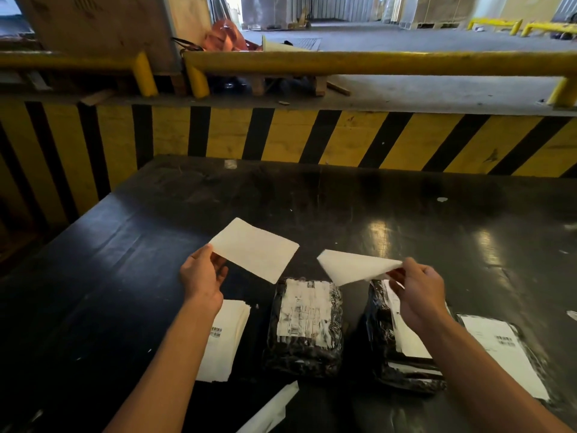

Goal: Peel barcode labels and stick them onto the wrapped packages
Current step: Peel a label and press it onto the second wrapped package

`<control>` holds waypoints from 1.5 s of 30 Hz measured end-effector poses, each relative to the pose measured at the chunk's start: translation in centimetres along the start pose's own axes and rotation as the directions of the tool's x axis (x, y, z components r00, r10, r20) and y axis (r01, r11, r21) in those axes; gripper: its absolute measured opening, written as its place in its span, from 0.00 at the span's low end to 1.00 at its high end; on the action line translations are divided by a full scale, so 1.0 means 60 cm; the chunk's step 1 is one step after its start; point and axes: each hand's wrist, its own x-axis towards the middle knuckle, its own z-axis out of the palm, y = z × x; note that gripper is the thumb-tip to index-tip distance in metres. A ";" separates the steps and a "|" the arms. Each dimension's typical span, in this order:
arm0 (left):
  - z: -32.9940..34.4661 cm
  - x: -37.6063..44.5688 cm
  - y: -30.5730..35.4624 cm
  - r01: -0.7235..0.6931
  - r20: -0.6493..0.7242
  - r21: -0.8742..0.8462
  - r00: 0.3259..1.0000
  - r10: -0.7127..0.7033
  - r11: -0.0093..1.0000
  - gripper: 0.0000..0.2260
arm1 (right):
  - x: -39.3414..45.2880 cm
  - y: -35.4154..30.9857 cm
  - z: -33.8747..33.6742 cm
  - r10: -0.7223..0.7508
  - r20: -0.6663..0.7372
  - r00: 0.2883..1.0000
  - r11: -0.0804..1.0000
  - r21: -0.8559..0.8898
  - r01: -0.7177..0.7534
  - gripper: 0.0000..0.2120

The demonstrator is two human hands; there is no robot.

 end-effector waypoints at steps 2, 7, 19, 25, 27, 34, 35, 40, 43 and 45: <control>-0.010 0.001 0.006 -0.045 -0.009 0.011 0.999 0.045 0.999 0.10 | 0.002 -0.013 -0.009 -0.033 -0.003 0.999 0.999 0.023 0.033 0.06; -0.005 -0.016 0.010 -0.126 0.052 0.059 0.991 0.123 0.990 0.05 | -0.033 -0.017 -0.010 -0.176 0.328 0.928 0.966 -0.123 0.227 0.09; 0.014 -0.066 -0.036 -0.097 0.159 0.135 0.984 0.075 0.986 0.04 | -0.118 0.176 -0.050 0.342 0.807 0.482 0.469 -0.590 0.657 0.09; 0.014 -0.086 -0.064 -0.022 0.187 0.131 0.982 -0.003 0.991 0.03 | -0.099 0.243 -0.084 0.396 0.803 0.445 0.374 -0.584 0.721 0.13; 0.015 -0.090 -0.068 -0.011 0.197 0.125 0.980 -0.014 0.992 0.03 | -0.096 0.236 -0.083 0.436 0.804 0.405 0.358 -0.568 0.741 0.12; 0.034 -0.104 -0.071 -0.029 0.236 0.123 0.972 -0.001 0.992 0.04 | -0.126 0.139 -0.014 0.004 0.855 0.519 0.610 -0.413 0.676 0.04; 0.039 -0.108 -0.071 -0.040 0.245 0.126 0.969 0.008 0.991 0.04 | -0.132 0.126 -0.001 -0.109 0.832 0.544 0.606 -0.378 0.700 0.06; 0.069 -0.129 -0.074 -0.090 0.284 0.144 0.958 0.046 0.985 0.04 | -0.136 0.096 0.053 -0.315 0.766 0.560 0.481 -0.380 0.790 0.18; 0.082 -0.134 -0.078 -0.080 0.299 0.139 0.954 0.035 0.987 0.04 | -0.129 0.102 0.064 -0.340 0.739 0.582 0.450 -0.416 0.790 0.20; 0.088 -0.137 -0.078 -0.066 0.309 0.132 0.951 0.022 0.989 0.04 | -0.125 0.104 0.066 -0.374 0.714 0.592 0.432 -0.430 0.792 0.21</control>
